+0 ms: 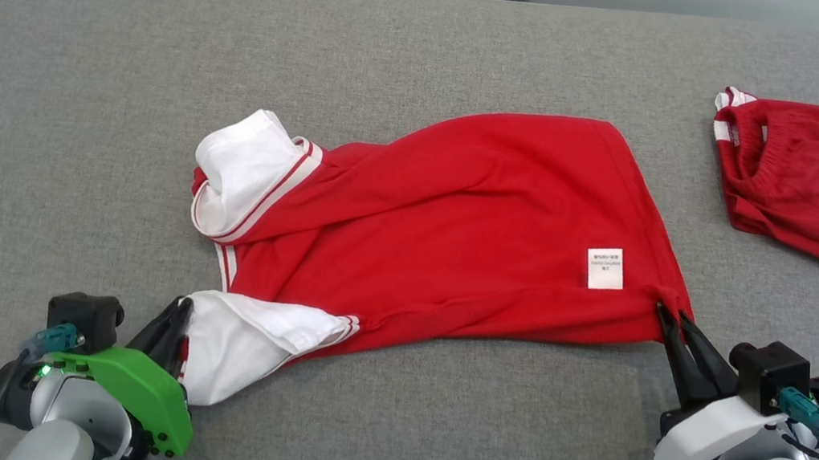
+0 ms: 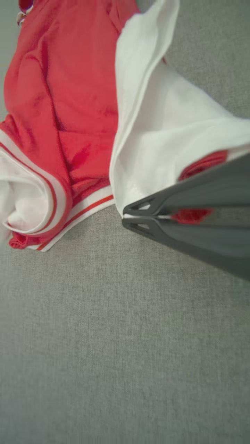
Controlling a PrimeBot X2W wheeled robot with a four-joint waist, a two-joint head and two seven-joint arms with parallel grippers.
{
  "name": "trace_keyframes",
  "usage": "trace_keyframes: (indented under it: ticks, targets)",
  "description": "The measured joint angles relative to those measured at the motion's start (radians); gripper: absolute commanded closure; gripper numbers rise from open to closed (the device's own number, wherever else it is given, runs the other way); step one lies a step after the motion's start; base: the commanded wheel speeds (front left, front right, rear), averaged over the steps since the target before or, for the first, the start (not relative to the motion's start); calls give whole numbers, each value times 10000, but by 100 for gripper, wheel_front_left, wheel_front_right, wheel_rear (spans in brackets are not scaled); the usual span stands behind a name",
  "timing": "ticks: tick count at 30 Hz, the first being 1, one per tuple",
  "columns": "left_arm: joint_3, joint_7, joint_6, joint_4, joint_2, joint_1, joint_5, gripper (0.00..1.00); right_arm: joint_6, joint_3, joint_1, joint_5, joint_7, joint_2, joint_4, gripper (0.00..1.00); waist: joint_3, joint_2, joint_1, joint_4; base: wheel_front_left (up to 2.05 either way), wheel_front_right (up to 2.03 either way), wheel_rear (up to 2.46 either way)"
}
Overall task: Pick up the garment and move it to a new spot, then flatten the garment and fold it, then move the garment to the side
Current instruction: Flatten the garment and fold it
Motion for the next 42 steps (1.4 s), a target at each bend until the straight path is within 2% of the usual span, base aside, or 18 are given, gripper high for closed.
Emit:
trace_keyframes:
  ticks: [8, 14, 15, 24, 32, 35, 39, 42]
  targets:
    - [627, -1020, 10, -834, 21, -296, -2, 100, 50, -213, -153, 4, 2, 98, -360, 100, -125, 0, 0, 35, 0, 0, 0]
    - [1361, -2090, 94, -2228, 65, -866, -105, 100, 59, -585, -1298, 0, 0, -65, -1553, 100, -239, 0, 0, 50, 0, 0, 0]
    - [1592, -2309, 96, -2748, 58, -1004, -201, 100, 59, -796, -1655, 2, 0, -94, -2046, 100, -286, 0, 0, 50, 0, 0, 0]
    - [2612, -2408, 109, -5166, 19, -1169, -485, 100, 61, -1237, -2095, 38, -4, -205, -3900, 100, -677, 0, 0, 14, 0, 0, 0]
    - [3620, -2412, 345, -7787, 401, -1464, -305, 100, 63, -1634, -2032, -69, -15, -581, -5954, 100, -898, 0, 0, -261, 0, 0, 0]
    - [3626, -2414, 349, -8274, 453, -1712, -299, 100, 63, -1760, -1942, -69, -19, -755, -6157, 100, -846, 0, 0, -344, 0, 0, 0]
    - [3342, -1766, 360, -7754, 451, -1767, -825, 100, 73, -922, -1603, 414, 263, -788, -5434, 100, -640, 0, 0, -367, 0, 0, 0]
    - [2874, -1066, 360, -6717, 412, -2069, -1058, 100, 88, 453, -2065, 679, 871, -1062, -4617, 100, -410, 0, 0, -342, 0, 0, 0]
